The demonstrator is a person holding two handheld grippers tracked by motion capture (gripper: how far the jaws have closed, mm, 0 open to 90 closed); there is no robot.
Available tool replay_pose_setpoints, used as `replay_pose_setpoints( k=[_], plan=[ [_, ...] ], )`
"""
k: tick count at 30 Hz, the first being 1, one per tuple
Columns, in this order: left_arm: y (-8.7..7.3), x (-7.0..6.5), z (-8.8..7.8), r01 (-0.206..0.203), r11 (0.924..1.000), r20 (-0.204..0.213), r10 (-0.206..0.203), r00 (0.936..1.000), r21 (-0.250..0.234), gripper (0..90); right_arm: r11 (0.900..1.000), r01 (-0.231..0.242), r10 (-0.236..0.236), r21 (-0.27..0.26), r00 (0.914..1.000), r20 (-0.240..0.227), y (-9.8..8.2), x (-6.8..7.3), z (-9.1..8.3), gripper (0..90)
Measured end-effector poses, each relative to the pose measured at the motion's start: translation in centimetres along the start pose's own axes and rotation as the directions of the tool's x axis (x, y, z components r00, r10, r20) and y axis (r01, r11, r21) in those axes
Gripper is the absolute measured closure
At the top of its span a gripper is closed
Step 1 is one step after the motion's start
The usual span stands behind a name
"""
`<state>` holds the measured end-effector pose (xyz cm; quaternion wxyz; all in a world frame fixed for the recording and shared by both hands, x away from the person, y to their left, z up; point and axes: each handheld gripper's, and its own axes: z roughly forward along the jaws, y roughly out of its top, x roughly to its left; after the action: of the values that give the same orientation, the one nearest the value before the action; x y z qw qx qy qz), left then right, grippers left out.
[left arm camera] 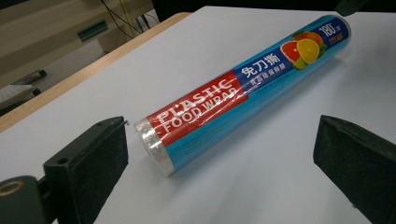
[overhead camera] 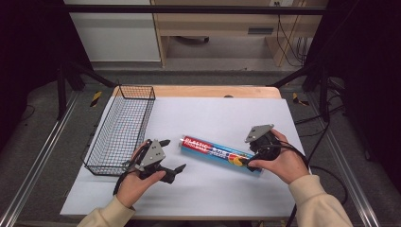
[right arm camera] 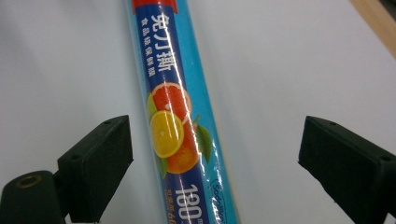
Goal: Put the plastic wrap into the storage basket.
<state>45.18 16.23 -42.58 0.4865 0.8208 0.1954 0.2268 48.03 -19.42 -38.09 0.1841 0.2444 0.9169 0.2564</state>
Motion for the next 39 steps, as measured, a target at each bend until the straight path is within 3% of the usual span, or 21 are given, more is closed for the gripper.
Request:
replay_pose_setpoints(
  k=[5,10,14,17,25,31,34,39],
  plan=[
    [-0.5,-0.4,0.1,0.007,0.9999,0.002,-0.007,1.0000,0.013,3.2,0.998,0.041,-0.040,0.055,0.9990,-0.021,0.8,0.1,1.0,8.8],
    [-0.5,-1.0,-0.2,-0.027,0.9992,-0.018,0.028,0.9995,0.029,3.3,0.996,0.053,-0.050,0.072,0.9977,-0.045,0.5,0.5,2.1,8.8],
    [-0.4,-0.8,-0.4,0.000,1.0000,-0.022,0.001,0.9997,0.008,3.4,0.995,0.047,-0.040,0.085,0.9960,-0.079,-0.1,0.9,3.6,9.1],
    [-0.3,-0.6,-0.3,-0.012,0.9998,-0.021,0.012,0.9997,0.017,3.5,0.992,0.061,-0.050,0.113,0.9942,-0.095,0.0,0.9,5.0,9.5],
    [-0.3,-0.5,-0.7,-0.013,0.9998,-0.029,0.014,0.9995,0.013,3.6,0.985,0.100,-0.076,0.142,0.9834,-0.165,0.6,0.5,7.5,19.9],
    [-0.1,-0.3,-0.7,-0.015,0.9998,-0.022,0.015,0.9996,0.013,3.8,0.983,0.098,-0.071,0.157,0.9830,-0.169,0.4,0.5,8.0,25.3],
    [-0.1,-0.3,-0.8,-0.018,0.9996,-0.024,0.019,0.9995,0.019,4.0,0.975,0.115,-0.081,0.193,0.9817,-0.172,0.2,0.5,8.4,27.8],
    [0.1,-0.1,-0.7,-0.018,0.9996,-0.018,0.019,0.9997,0.019,4.1,0.976,0.105,-0.073,0.189,0.9827,-0.170,0.1,0.3,8.6,30.2]
  ],
)
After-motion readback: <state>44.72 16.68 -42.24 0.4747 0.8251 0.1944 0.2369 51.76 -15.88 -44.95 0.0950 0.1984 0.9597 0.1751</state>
